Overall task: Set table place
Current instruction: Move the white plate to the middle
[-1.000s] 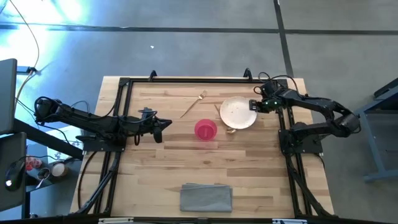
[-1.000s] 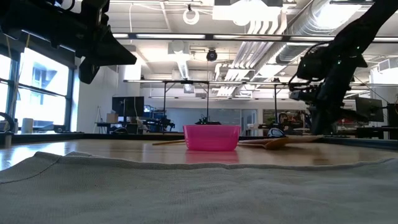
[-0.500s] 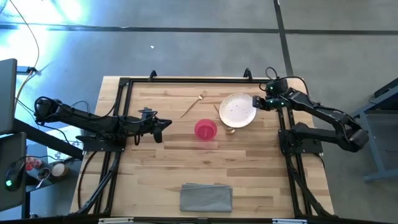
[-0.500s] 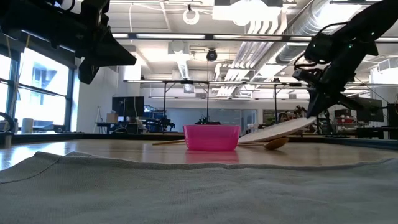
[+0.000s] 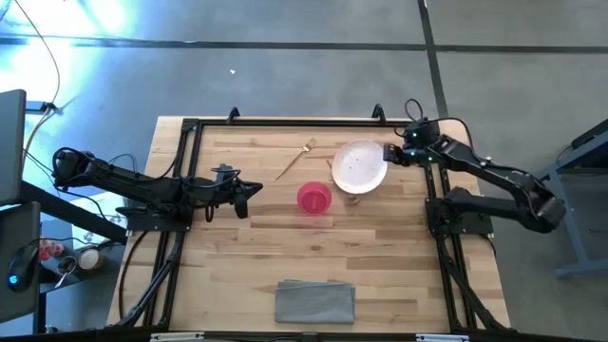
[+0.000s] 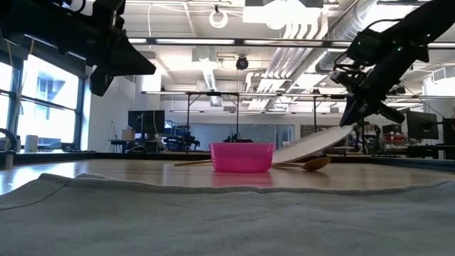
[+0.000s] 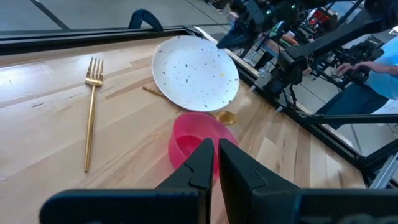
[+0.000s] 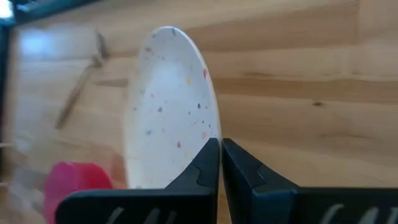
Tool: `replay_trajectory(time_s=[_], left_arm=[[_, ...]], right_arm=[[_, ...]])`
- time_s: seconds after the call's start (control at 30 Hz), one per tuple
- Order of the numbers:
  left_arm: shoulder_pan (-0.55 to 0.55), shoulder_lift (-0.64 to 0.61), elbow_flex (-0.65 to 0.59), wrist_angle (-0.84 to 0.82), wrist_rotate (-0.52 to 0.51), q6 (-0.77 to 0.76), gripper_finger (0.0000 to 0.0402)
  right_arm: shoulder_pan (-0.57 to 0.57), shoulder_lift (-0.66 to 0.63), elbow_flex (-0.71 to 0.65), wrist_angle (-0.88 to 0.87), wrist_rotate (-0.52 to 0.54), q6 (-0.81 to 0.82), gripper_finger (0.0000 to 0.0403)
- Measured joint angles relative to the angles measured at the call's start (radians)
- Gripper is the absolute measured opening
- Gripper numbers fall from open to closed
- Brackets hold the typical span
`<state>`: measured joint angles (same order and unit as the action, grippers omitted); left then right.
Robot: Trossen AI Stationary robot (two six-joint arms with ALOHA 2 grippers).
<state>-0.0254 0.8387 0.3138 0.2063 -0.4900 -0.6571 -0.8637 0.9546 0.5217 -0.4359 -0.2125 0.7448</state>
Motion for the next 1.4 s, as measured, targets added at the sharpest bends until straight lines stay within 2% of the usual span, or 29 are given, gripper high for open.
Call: replay_trajectory(time_s=[0.2, 0.47, 0.67, 0.87, 1.13, 1.4], left_arm=[[0.0, 0.0, 0.0, 0.0, 0.0, -0.001, 0.0014], [0.0, 0.0, 0.0, 0.0, 0.0, -0.001, 0.0014], [0.0, 0.0, 0.0, 0.001, 0.0, -0.001, 0.0014], [0.0, 0.0, 0.0, 0.001, -0.001, -0.001, 0.0014], [0.0, 0.0, 0.0, 0.0, -0.018, 0.006, 0.0014], [0.0, 0.0, 0.0, -0.019, -0.018, 0.005, 0.0014]], right_arm=[[0.0, -0.104, 0.0, -0.139, 0.006, 0.01, 0.0], [0.0, -0.308, 0.0, -0.58, 0.073, 0.047, 0.0], [0.011, -0.41, 0.013, -0.591, 0.062, 0.088, 0.0], [0.062, -0.377, 0.016, -0.573, 0.092, 0.15, 0.0], [0.158, -0.241, 0.016, -0.495, 0.144, 0.213, 0.0], [0.18, -0.077, 0.016, -0.403, 0.221, 0.242, 0.0]])
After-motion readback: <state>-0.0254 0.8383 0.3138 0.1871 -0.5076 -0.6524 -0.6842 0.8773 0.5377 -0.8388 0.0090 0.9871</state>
